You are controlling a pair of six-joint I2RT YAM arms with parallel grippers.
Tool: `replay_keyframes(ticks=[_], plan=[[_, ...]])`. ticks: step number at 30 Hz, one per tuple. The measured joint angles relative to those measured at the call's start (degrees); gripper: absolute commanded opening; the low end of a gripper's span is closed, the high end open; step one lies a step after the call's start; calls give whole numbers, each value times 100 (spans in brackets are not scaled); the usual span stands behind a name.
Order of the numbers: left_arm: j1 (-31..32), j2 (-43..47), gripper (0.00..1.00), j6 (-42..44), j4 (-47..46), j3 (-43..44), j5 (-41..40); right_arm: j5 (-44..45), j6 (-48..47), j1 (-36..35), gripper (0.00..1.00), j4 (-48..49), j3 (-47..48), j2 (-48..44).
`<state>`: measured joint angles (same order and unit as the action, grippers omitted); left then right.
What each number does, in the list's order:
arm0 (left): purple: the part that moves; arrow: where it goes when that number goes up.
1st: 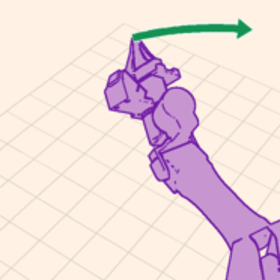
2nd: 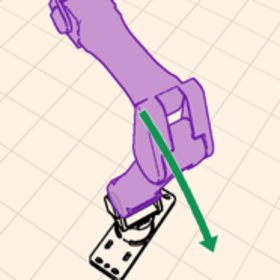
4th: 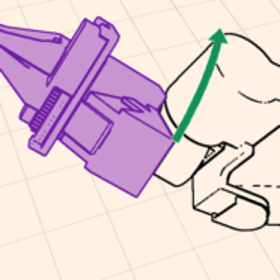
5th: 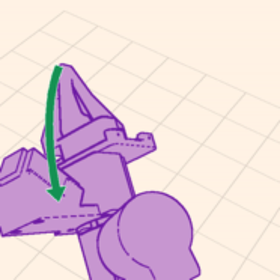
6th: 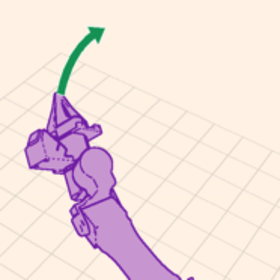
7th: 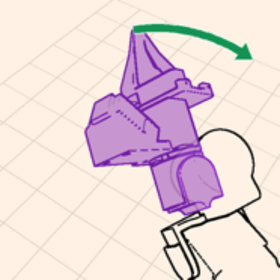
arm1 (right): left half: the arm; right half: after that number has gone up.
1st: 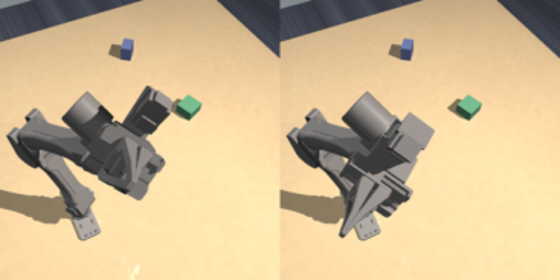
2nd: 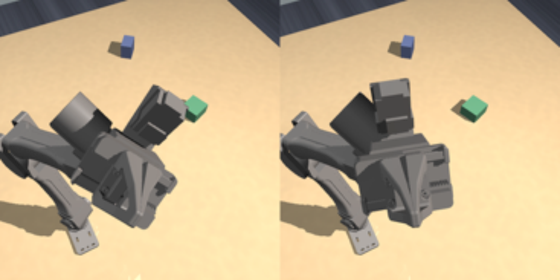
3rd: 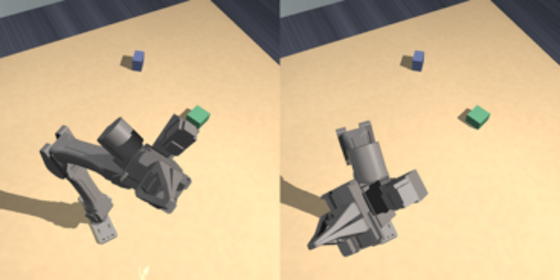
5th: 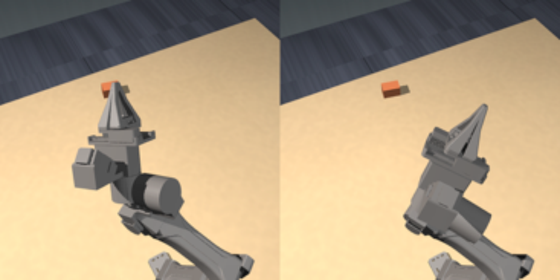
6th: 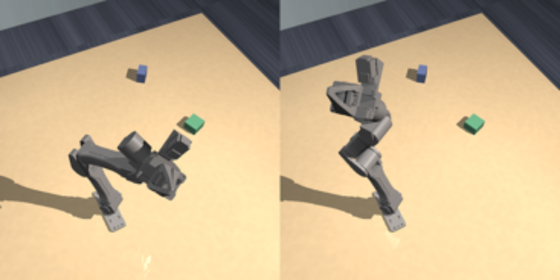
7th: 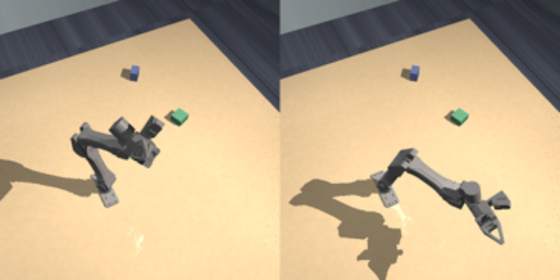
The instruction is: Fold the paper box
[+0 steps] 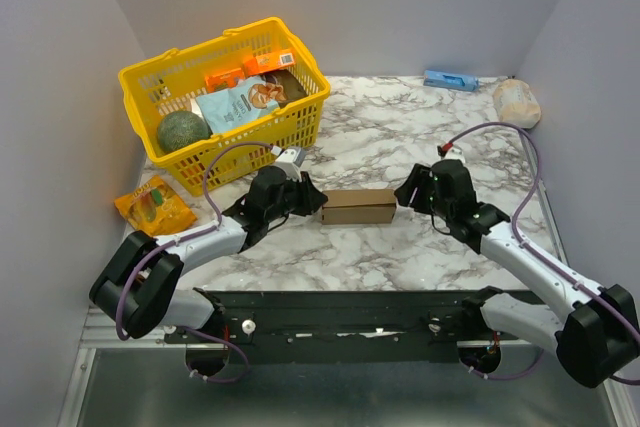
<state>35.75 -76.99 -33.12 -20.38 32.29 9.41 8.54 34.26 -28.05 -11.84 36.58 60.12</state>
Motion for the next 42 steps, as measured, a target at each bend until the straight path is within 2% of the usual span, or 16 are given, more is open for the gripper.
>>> replay_keyframes(ticks=[9,17,28,30,40,42], plan=[[0,0,25,61,-28,-13,7,-772,-74,269,55,-26,-7,-157],[0,0,24,85,-17,-7,7,-837,-87,295,41,-26,-164,-109],[0,0,25,234,-22,-7,2,-953,-39,304,31,343,-208,404],[0,2,28,251,-22,-7,2,-973,-17,306,30,431,-219,446],[0,96,67,162,603,208,-299,-1038,26,332,28,551,-236,466],[0,188,67,94,798,210,-365,-1047,26,330,27,551,-236,466]])
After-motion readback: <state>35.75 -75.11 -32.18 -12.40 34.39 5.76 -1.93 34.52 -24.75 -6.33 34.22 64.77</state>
